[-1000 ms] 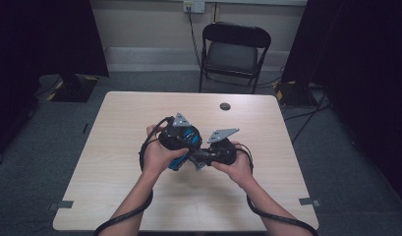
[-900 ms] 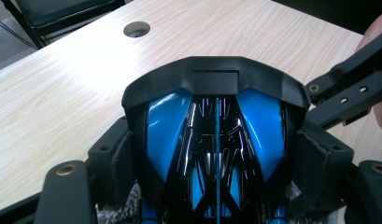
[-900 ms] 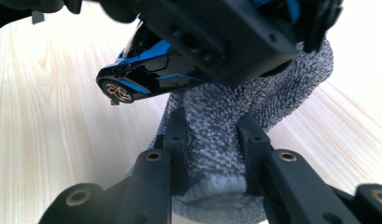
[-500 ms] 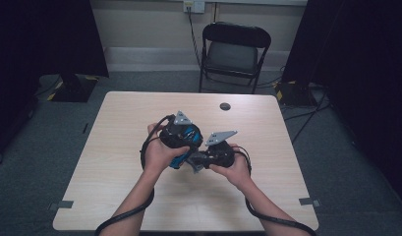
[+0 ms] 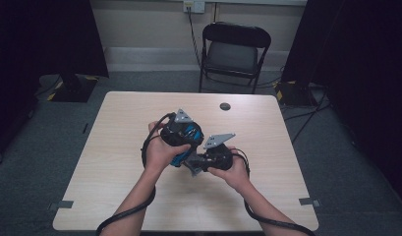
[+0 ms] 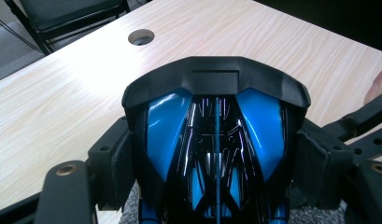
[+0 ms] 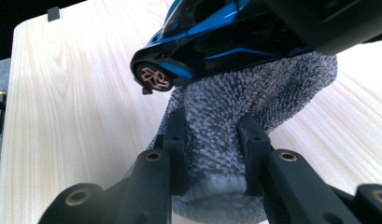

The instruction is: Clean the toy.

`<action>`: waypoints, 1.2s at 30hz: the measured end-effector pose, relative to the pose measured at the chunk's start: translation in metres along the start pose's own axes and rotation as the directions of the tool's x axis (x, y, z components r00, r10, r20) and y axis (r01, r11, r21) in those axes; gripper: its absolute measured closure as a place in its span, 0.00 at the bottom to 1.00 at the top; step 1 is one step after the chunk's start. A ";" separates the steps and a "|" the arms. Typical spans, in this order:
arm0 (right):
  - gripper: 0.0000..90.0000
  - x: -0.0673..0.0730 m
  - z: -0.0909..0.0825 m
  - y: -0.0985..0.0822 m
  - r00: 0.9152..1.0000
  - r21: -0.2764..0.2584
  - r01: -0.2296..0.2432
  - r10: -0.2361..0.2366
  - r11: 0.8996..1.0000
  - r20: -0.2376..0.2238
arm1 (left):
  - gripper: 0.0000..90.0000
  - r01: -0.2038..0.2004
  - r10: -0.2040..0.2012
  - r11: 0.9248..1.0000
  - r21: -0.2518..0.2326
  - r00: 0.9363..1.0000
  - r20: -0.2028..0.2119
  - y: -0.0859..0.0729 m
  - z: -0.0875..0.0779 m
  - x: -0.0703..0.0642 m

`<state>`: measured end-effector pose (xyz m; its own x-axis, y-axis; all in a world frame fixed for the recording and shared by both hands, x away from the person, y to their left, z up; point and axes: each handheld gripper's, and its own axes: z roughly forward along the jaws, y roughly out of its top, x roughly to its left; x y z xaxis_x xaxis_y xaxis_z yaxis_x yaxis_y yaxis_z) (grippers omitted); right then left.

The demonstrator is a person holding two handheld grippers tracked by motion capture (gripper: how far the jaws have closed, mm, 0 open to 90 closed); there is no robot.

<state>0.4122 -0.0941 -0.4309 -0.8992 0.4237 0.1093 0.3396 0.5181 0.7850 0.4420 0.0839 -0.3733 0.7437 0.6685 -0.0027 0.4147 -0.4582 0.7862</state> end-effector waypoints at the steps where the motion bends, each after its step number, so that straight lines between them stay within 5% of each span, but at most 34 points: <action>1: 0.78 0.000 0.000 0.000 1.000 -0.001 0.000 0.000 1.000 -0.001 | 0.28 -0.002 0.002 1.000 0.000 1.000 -0.001 0.000 0.000 0.000; 36: 0.78 0.014 0.018 -0.012 0.998 0.018 0.006 -0.005 1.000 -0.059 | 0.28 0.022 -0.022 1.000 -0.016 1.000 -0.018 0.011 0.008 0.005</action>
<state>0.4002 -0.0805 -0.4500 -0.9157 0.3762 0.1412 0.3388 0.5341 0.7746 0.4544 0.0775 -0.3692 0.7251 0.6886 -0.0090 0.4223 -0.4343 0.7956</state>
